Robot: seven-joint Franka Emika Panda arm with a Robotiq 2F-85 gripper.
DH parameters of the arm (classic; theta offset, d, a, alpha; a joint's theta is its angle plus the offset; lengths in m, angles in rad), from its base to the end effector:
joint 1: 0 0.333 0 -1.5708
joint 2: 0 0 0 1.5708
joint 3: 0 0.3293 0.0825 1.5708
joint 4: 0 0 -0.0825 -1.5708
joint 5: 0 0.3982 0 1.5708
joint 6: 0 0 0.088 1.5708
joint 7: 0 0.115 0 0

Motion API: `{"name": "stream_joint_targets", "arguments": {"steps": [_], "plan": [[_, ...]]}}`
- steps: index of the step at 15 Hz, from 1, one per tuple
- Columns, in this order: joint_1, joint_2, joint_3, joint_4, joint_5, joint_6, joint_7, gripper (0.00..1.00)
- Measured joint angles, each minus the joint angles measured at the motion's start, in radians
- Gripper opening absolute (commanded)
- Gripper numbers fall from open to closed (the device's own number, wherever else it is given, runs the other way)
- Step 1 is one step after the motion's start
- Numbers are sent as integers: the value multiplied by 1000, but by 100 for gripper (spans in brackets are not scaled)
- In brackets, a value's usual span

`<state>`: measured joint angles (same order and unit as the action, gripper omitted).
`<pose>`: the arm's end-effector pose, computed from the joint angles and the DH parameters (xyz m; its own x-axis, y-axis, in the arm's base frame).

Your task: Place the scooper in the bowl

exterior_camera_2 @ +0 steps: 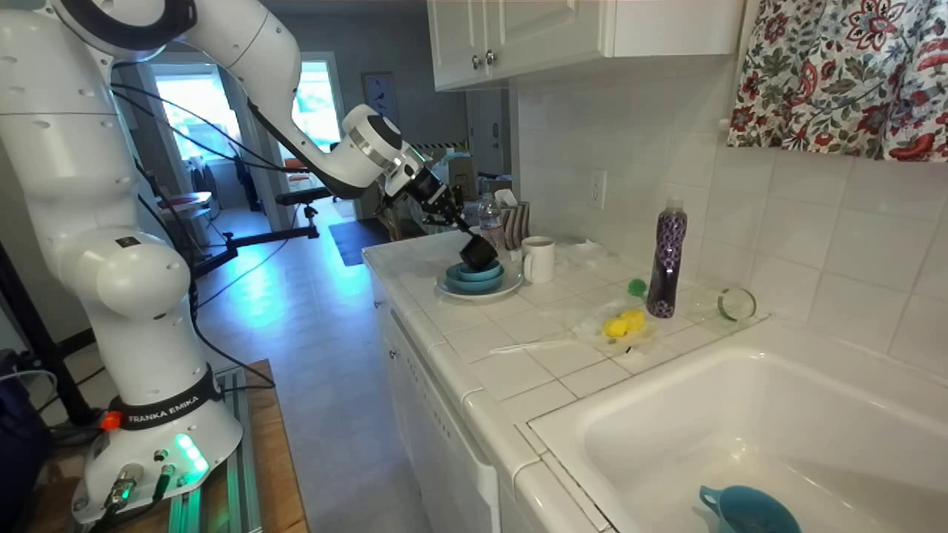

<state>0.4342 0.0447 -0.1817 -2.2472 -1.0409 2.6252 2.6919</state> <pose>0.5427 0.1580 0.3704 -0.1135 -0.9518 0.2849 -0.8056 -0.0796 -0.5871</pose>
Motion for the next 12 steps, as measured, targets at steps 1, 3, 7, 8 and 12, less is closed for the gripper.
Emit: {"name": "stream_joint_targets", "arguments": {"steps": [1, 3, 7, 8, 12], "plan": [[0, 0, -1, 0, -2, -2, 0, 13], [-1, 0, -4, 0, -3, -3, -2, 37], [-2, 0, -8, 0, -4, -4, -16, 65], [-2, 0, -9, 0, -4, -4, -18, 71], [-2, -1, -12, 3, -8, -9, -24, 98]]}}
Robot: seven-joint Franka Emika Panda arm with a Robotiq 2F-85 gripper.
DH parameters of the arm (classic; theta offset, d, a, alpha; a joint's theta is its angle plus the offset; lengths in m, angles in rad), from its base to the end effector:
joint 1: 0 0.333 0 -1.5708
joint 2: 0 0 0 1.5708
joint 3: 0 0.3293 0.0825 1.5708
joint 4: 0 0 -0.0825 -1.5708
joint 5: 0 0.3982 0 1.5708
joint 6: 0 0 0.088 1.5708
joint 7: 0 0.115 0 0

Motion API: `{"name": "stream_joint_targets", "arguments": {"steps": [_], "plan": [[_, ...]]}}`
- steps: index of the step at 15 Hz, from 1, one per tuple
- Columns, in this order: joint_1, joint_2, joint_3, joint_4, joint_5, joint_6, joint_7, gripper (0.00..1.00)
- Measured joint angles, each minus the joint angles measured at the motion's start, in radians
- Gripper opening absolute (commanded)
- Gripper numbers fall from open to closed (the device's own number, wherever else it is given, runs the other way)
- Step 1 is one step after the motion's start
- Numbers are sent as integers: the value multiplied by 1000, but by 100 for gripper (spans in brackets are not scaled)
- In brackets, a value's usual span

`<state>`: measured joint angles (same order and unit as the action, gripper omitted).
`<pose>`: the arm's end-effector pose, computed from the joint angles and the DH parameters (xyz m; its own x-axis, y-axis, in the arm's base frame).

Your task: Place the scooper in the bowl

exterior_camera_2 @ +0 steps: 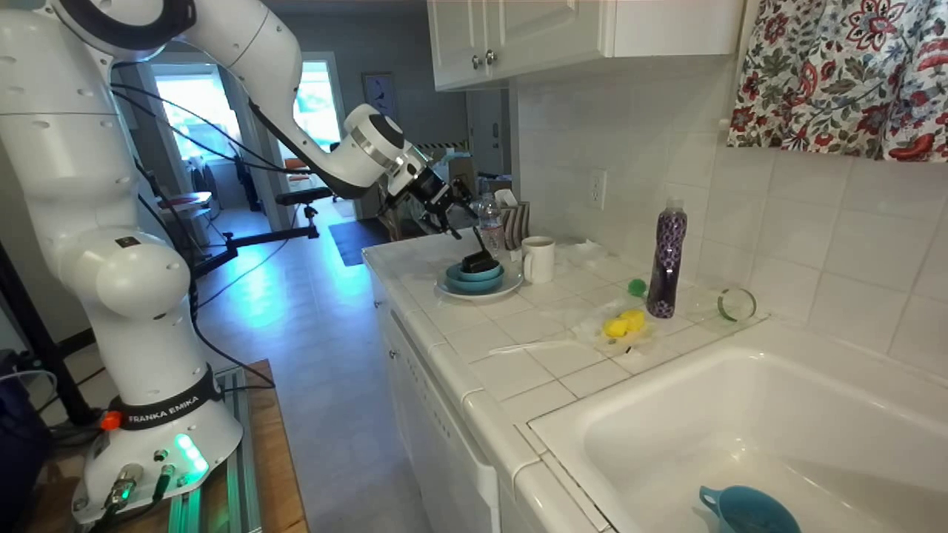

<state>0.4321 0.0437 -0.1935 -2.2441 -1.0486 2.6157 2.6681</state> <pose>0.5455 0.1495 0.3717 -0.1092 -0.9447 0.3093 -0.8083 -0.0967 -0.5808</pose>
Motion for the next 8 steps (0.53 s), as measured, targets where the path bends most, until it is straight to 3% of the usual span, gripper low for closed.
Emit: {"name": "stream_joint_targets", "arguments": {"steps": [2, 8], "plan": [[0, -10, 0, 4, -18, -21, 0, 100], [-187, -115, 176, -3, -39, -151, 40, 100]]}}
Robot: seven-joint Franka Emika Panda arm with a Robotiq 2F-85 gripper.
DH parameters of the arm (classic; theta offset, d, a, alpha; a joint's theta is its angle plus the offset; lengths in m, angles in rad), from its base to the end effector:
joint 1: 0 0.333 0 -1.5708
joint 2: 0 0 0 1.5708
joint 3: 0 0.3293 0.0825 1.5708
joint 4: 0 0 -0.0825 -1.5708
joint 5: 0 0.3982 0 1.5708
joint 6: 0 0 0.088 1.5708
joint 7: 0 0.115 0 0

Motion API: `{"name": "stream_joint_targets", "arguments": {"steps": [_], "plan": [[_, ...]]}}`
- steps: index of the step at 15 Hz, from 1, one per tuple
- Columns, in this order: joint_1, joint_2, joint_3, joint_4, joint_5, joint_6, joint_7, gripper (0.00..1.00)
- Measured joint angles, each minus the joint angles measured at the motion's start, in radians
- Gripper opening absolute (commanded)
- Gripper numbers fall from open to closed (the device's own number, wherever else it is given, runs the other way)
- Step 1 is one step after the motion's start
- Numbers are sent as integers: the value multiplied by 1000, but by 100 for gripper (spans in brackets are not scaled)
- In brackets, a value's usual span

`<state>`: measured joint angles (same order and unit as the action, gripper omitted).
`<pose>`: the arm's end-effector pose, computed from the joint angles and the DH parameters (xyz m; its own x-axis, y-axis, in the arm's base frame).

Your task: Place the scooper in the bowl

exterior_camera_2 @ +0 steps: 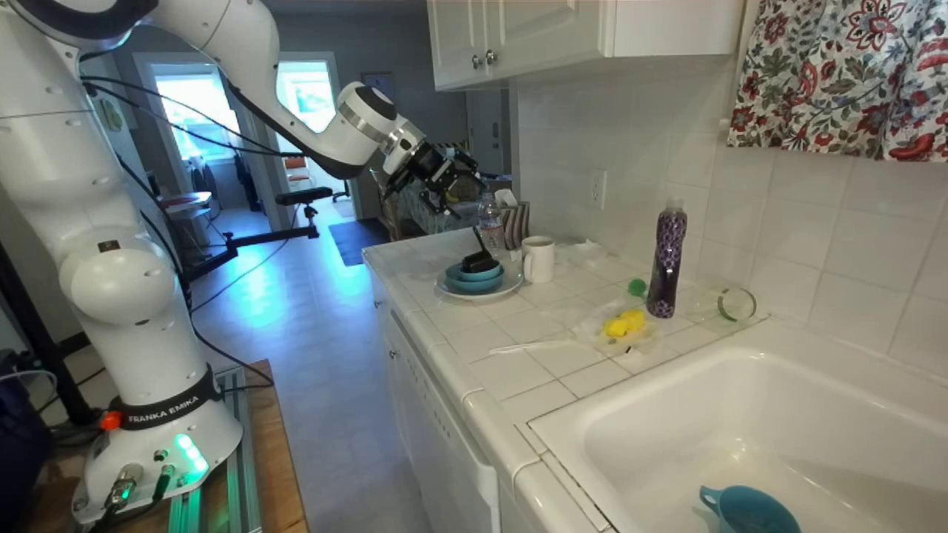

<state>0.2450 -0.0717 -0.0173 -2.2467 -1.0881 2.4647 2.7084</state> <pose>0.5380 0.1214 0.4255 -0.2462 -0.9008 0.3577 -0.7696 -0.0426 -0.6370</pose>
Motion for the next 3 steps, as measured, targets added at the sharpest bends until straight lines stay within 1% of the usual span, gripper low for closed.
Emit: {"name": "stream_joint_targets", "arguments": {"steps": [3], "plan": [[-60, -43, 27, -16, 19, 19, 3, 100]]}}
